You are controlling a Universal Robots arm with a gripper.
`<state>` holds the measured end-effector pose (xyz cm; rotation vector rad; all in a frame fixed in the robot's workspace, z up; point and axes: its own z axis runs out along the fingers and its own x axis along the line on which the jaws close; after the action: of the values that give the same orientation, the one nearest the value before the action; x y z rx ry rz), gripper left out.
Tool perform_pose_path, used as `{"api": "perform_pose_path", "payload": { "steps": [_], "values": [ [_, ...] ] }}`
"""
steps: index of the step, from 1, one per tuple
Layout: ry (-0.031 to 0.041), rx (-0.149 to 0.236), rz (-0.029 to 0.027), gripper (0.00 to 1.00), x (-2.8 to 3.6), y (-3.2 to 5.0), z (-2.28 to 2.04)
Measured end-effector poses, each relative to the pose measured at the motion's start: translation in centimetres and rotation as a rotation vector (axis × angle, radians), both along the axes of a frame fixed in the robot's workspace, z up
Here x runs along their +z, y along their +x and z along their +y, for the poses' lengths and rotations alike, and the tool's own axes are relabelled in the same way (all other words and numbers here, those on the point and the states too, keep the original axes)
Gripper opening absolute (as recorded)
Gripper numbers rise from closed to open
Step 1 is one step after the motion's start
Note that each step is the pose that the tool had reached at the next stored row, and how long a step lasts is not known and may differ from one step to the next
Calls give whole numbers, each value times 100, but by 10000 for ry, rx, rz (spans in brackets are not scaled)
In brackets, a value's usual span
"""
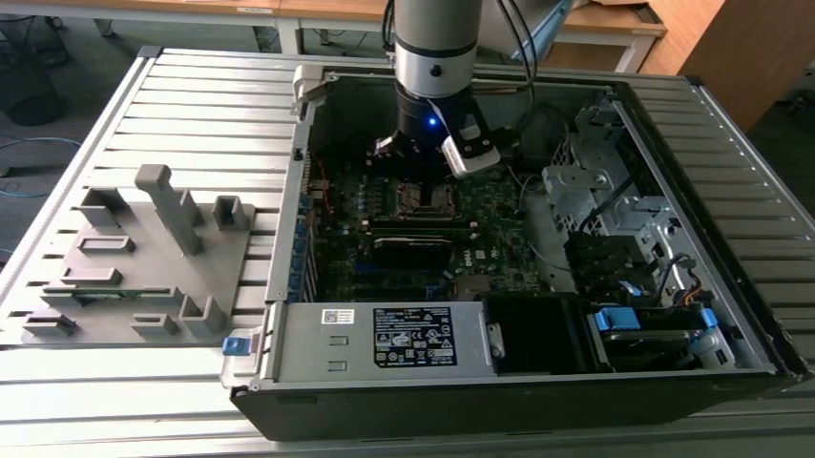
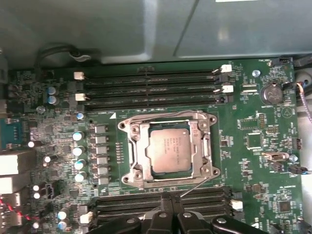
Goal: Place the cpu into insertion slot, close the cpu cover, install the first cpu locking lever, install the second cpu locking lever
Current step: 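Install the second cpu locking lever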
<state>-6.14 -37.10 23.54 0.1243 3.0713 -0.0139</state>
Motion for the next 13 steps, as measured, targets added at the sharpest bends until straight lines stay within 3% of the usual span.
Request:
{"api": "perform_pose_path", "payload": {
  "steps": [4, 9, 10, 11, 13],
  "values": [
    [1, -2, -38, 11, 0, -65, -1],
    [0, 0, -34, 11, 0, -68, -1],
    [1, 0, 12, 11, -1, -68, -1],
    [2, 0, 116, 11, -3, -68, -1],
    [-1, -1, 427, 11, -7, -67, -1]
  ]
}}
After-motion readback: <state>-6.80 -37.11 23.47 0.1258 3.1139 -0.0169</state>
